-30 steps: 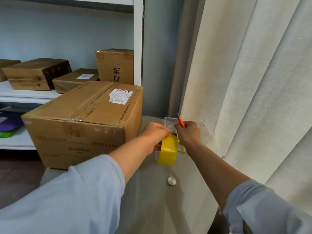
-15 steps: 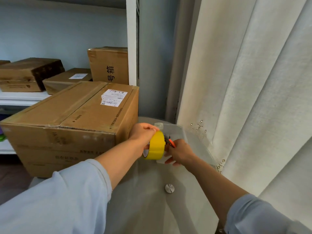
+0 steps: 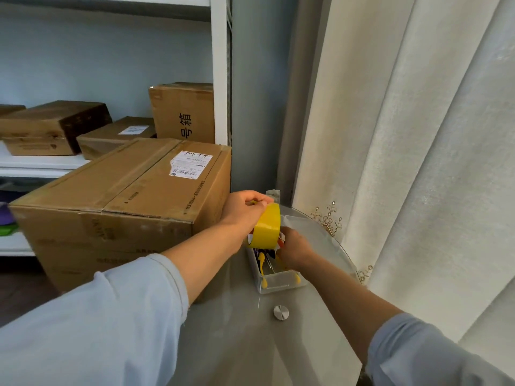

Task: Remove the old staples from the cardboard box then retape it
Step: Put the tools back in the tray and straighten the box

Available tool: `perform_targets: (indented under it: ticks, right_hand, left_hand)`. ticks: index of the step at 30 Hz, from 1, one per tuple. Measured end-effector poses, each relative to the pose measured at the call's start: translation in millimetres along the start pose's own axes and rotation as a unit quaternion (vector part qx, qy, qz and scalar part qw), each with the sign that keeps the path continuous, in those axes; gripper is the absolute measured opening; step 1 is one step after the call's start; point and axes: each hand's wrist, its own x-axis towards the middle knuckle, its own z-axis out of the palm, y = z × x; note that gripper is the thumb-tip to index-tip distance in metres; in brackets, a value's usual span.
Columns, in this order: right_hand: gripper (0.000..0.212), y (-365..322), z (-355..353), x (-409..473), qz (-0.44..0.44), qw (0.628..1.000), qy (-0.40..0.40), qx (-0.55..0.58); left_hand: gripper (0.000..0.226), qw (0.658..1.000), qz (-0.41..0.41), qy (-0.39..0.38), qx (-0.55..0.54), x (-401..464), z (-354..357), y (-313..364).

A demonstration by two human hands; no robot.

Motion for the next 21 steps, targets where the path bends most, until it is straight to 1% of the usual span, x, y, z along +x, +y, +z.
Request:
perform_targets:
  ticks: [1,3,5,7,9,10,11,12,13,15,16,17,19,20,21]
  right_hand:
    - [0.054,0,3,1,-0.006,1.000,0.011,-0.016]
    - [0.049,1,7,1,0.003,0.999,0.025,-0.025]
    - [0.044,2,5,3,0.016,0.999,0.037,0.008]
    - [0.042,0,-2,-1,0.013,0.991,0.089,0.100]
    - [0.029,-3,-15,-7,0.000,0.963,0.150,0.222]
    - [0.028,-7,-22,-12,-0.011,0.947,0.154,0.280]
    - [0.029,-9,-27,-17,-0.027,0.936,0.137,0.323]
    - [0.024,-12,-29,-20,-0.051,0.930,0.115,0.345]
    - [0.019,-13,-30,-21,-0.069,0.928,0.101,0.353]
    - [0.035,-13,-29,-18,-0.078,0.923,0.095,0.366]
    - [0.036,-12,-28,-15,-0.073,0.920,0.103,0.370]
    - [0.029,-12,-27,-12,-0.066,0.918,0.122,0.371]
    - [0.006,-12,-27,-7,-0.045,0.906,0.164,0.388]
    - [0.002,-13,-27,-5,-0.035,0.901,0.180,0.393]
    - [0.004,-13,-27,-3,-0.029,0.900,0.197,0.388]
  left_hand:
    - [0.014,1.000,-0.007,-0.002,-0.006,1,1,-1]
    - [0.015,1.000,-0.025,-0.003,-0.018,2,3,-4]
    - [0.014,0.999,-0.038,-0.008,-0.032,4,5,-7]
    - [0.016,0.998,-0.044,-0.010,-0.046,6,7,-11]
    - [0.014,0.997,-0.046,-0.010,-0.058,7,10,-13]
    - [0.011,0.997,-0.051,-0.005,-0.065,6,11,-13]
    - [0.010,0.996,-0.060,-0.001,-0.073,6,13,-14]
    - [0.012,0.994,-0.067,0.003,-0.081,6,14,-14]
    - [0.012,0.993,-0.074,0.001,-0.088,7,16,-15]
    - [0.015,0.991,-0.092,-0.017,-0.093,7,18,-17]
    - [0.018,0.990,-0.098,-0.024,-0.094,7,20,-18]
    - [0.019,0.990,-0.101,-0.029,-0.097,8,22,-20]
    - [0.022,0.990,-0.095,-0.027,-0.104,7,25,-20]
    - [0.022,0.991,-0.083,-0.022,-0.099,6,27,-21]
    - [0.019,0.994,-0.068,-0.019,-0.087,6,30,-23]
